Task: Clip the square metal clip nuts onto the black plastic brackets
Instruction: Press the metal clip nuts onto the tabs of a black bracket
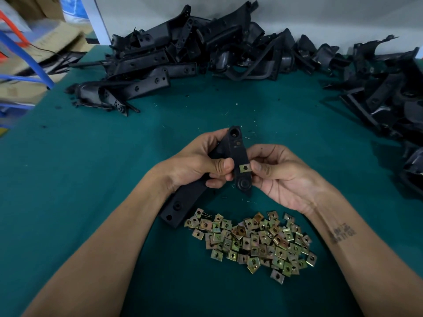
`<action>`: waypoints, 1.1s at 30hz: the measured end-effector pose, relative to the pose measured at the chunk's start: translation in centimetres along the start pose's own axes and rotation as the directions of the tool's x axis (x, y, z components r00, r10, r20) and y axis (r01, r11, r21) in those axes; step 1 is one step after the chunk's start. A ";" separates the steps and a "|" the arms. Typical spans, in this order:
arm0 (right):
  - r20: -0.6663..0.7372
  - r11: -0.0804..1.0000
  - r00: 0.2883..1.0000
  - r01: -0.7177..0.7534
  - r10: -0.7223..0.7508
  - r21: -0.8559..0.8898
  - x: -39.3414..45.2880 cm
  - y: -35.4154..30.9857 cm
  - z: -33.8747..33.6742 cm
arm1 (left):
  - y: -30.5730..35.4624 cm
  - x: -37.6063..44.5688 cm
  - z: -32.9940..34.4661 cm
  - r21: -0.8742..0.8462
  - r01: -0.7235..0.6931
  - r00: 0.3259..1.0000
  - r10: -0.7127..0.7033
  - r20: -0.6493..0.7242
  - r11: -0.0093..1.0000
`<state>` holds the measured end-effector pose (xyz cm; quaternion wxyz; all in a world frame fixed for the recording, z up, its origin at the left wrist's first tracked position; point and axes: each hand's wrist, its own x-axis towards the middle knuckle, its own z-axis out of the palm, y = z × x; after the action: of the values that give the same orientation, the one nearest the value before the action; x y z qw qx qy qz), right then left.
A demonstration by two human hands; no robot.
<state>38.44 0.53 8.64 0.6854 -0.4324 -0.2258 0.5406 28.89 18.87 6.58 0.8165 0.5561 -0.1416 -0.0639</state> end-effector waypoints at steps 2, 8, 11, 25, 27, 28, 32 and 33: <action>0.010 1.000 1.000 0.000 0.000 -0.013 0.0 0.1 0.0 | 0.0 -0.1 0.0 0.001 0.003 1.000 -0.003 -0.009 1.000; -0.024 0.990 1.000 -0.013 0.010 -0.137 -0.1 0.3 -0.1 | -0.3 0.0 0.3 0.027 0.016 1.000 -0.016 -0.027 0.999; -0.074 0.979 0.997 -0.004 -0.011 -0.204 -0.2 0.5 -0.2 | -0.2 -0.1 0.4 0.055 0.018 1.000 -0.017 -0.026 0.998; -0.324 0.598 0.929 -0.159 -0.179 -0.785 -9.2 -2.2 -2.6 | 0.2 -0.1 0.3 0.067 0.068 0.997 -0.065 -0.045 0.995; -0.339 0.453 0.904 -0.196 -0.259 -0.870 -10.6 -0.9 -2.1 | 0.2 0.0 0.4 0.057 0.085 0.995 -0.081 -0.065 0.995; -0.341 0.389 0.879 -0.201 -0.333 -0.899 -11.0 -0.2 -1.8 | 0.2 0.0 0.4 0.050 0.092 0.993 -0.087 -0.081 0.995; -0.305 0.319 0.845 -0.171 -0.438 -0.932 -11.3 1.2 -1.0 | 0.1 0.1 0.5 0.042 0.092 0.992 -0.088 -0.093 0.995; -0.293 0.313 0.867 -0.171 -0.403 -0.934 -11.2 1.1 -1.2 | 0.1 0.0 0.4 0.043 0.092 0.992 -0.088 -0.085 0.995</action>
<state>35.32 -10.30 8.83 0.3736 -0.8487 -0.3519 0.1278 28.78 18.51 6.84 0.8047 0.5831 -0.0836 -0.0740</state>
